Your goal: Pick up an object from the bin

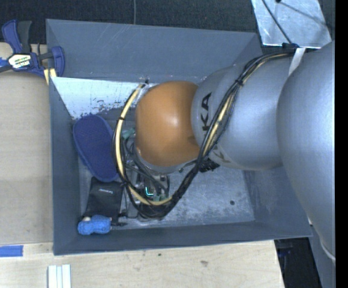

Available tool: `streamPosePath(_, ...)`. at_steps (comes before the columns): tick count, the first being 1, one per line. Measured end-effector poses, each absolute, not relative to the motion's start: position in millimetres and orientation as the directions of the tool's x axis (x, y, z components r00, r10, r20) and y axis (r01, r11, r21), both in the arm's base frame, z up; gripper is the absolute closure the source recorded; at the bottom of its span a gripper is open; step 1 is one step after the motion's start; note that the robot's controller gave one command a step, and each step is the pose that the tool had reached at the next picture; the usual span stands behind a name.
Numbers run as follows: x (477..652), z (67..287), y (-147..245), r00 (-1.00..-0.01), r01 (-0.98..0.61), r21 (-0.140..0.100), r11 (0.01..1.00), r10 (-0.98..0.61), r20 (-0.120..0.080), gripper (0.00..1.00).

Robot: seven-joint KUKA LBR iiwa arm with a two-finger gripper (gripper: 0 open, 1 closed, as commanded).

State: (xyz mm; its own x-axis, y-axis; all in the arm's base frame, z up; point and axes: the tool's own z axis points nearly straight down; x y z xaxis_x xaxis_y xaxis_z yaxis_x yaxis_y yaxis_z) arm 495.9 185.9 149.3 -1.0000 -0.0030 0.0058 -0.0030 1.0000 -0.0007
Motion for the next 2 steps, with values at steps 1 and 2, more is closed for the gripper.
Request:
streamPosePath(1,508.6,70.3,199.8,-0.913,-0.408,0.000,0.913,-0.408,-0.005,0.00)
streamPosePath(2,508.5,70.9,199.4,-0.914,-0.406,0.000,0.914,-0.406,-0.004,1.00)
